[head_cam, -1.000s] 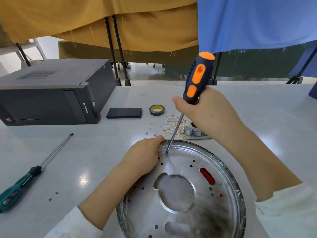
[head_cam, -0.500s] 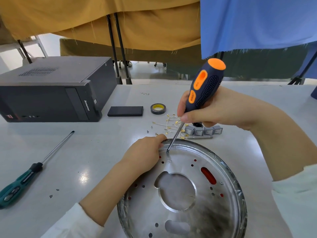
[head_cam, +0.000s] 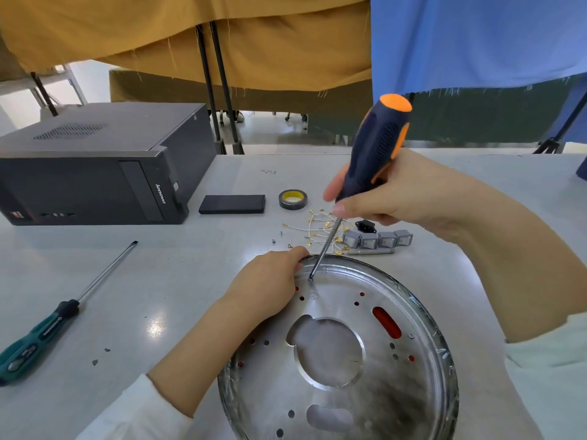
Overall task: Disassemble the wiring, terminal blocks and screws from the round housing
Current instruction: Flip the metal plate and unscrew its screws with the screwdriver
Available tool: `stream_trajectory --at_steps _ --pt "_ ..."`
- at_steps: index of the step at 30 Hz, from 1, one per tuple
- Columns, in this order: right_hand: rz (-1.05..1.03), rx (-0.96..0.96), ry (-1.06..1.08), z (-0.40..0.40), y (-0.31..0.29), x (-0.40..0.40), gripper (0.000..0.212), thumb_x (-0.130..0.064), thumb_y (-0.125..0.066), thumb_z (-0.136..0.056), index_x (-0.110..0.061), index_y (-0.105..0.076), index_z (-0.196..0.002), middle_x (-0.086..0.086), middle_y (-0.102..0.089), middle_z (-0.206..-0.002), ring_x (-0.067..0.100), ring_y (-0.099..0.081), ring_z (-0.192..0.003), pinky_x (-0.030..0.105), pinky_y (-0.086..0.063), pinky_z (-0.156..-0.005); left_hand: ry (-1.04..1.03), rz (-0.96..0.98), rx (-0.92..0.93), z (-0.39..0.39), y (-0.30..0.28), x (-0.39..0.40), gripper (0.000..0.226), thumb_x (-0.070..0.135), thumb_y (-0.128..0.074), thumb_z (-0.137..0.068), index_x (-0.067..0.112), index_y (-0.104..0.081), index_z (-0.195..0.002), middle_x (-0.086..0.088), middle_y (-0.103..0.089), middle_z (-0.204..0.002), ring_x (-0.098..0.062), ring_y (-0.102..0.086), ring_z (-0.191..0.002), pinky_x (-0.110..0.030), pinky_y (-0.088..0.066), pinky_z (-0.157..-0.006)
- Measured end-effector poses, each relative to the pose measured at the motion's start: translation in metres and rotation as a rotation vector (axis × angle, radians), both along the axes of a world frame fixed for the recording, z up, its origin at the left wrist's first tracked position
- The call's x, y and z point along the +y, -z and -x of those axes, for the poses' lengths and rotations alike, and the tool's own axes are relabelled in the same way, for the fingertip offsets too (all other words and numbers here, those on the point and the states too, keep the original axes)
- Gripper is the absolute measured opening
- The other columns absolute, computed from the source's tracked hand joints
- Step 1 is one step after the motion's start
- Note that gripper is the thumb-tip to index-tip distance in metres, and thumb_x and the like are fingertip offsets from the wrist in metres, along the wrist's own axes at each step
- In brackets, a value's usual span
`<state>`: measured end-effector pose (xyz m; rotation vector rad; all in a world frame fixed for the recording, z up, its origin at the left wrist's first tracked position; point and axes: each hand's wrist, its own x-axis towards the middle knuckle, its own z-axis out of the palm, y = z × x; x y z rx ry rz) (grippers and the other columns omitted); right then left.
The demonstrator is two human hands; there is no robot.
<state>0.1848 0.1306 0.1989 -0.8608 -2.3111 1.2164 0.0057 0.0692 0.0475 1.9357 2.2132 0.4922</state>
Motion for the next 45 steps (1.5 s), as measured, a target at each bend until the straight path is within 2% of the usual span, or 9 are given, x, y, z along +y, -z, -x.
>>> stream_trajectory --at_steps 5,10,20,24,27,32,35,40,45 --pt "0.062 -0.041 -0.052 -0.004 -0.003 -0.002 0.008 -0.007 -0.068 -0.079 -0.014 -0.073 -0.079 0.003 -0.052 -0.064 0.013 -0.041 -0.058 0.019 -0.033 -0.041 -0.007 0.005 0.012 0.0 0.0 0.0 0.029 0.015 -0.043 -0.095 0.028 -0.048 -0.12 -0.005 -0.065 -0.107 -0.031 -0.058 -0.092 -0.036 -0.047 -0.074" --pt "-0.181 -0.054 0.182 0.011 0.005 -0.003 0.047 -0.053 -0.062 -0.08 -0.006 -0.056 -0.08 -0.006 -0.05 -0.056 0.003 -0.04 -0.044 0.012 -0.033 -0.038 -0.008 0.005 0.025 0.0 0.001 0.001 0.029 0.015 -0.043 -0.095 0.029 -0.048 -0.12 -0.006 -0.065 -0.107 -0.031 -0.058 -0.091 -0.034 -0.044 -0.07" --pt "-0.107 -0.072 -0.058 0.007 -0.011 0.007 0.018 -0.009 -0.066 -0.078 0.005 -0.055 -0.081 0.005 -0.048 -0.059 0.014 -0.043 -0.049 0.02 -0.041 -0.046 -0.01 0.009 0.004 0.001 0.001 0.002 0.025 0.018 -0.04 -0.097 0.031 -0.048 -0.118 -0.006 -0.065 -0.106 -0.027 -0.053 -0.085 -0.034 -0.045 -0.07" --pt "-0.038 -0.091 -0.162 -0.002 -0.01 0.012 0.019 -0.005 -0.066 -0.08 -0.021 -0.071 -0.072 0.003 -0.06 -0.063 0.011 -0.05 -0.053 0.016 -0.045 -0.05 -0.013 0.007 0.001 0.001 0.0 0.001 0.027 0.017 -0.045 -0.095 0.032 -0.047 -0.117 -0.004 -0.065 -0.106 -0.026 -0.053 -0.085 -0.035 -0.046 -0.071" --pt "-0.022 -0.032 -0.089 -0.002 -0.002 0.01 0.004 -0.018 -0.071 -0.077 -0.018 -0.071 -0.073 -0.005 -0.059 -0.058 0.009 -0.047 -0.051 0.018 -0.042 -0.047 -0.01 0.002 0.003 0.0 0.0 0.001 0.027 0.016 -0.044 -0.095 0.031 -0.047 -0.118 -0.004 -0.065 -0.105 -0.028 -0.056 -0.089 -0.035 -0.046 -0.071" --pt "-0.303 0.012 0.195 0.008 0.01 0.008 0.044 -0.049 -0.063 -0.084 -0.012 -0.049 -0.065 -0.003 -0.045 -0.042 0.004 -0.037 -0.035 0.009 -0.03 -0.037 -0.019 -0.001 0.02 -0.001 0.001 0.0 0.03 0.015 -0.044 -0.095 0.031 -0.047 -0.121 -0.004 -0.065 -0.108 -0.029 -0.058 -0.093 -0.033 -0.043 -0.07" --pt "-0.208 0.001 0.167 0.005 0.006 0.008 0.039 -0.04 -0.071 -0.081 -0.016 -0.045 -0.064 -0.009 -0.037 -0.036 0.006 -0.031 -0.033 0.012 -0.03 -0.035 -0.025 -0.001 0.008 -0.001 0.001 0.001 0.032 0.015 -0.045 -0.095 0.032 -0.047 -0.122 -0.003 -0.065 -0.109 -0.029 -0.057 -0.093 -0.032 -0.04 -0.068" --pt "-0.007 0.009 -0.044 -0.003 -0.003 0.009 0.007 -0.01 -0.075 -0.077 -0.014 -0.069 -0.076 -0.001 -0.062 -0.059 0.01 -0.051 -0.05 0.017 -0.043 -0.046 -0.019 -0.006 -0.002 0.0 0.001 0.001 0.032 0.016 -0.046 -0.094 0.033 -0.047 -0.121 -0.003 -0.065 -0.107 -0.027 -0.055 -0.09 -0.031 -0.038 -0.068" --pt "0.049 -0.038 -0.149 -0.006 -0.005 0.007 0.022 0.001 -0.068 -0.077 -0.02 -0.072 -0.071 0.005 -0.056 -0.067 0.013 -0.044 -0.056 0.017 -0.038 -0.046 -0.011 -0.005 -0.008 0.0 0.001 0.001 0.028 0.016 -0.046 -0.094 0.032 -0.048 -0.116 -0.002 -0.065 -0.104 -0.026 -0.054 -0.086 -0.034 -0.043 -0.069"
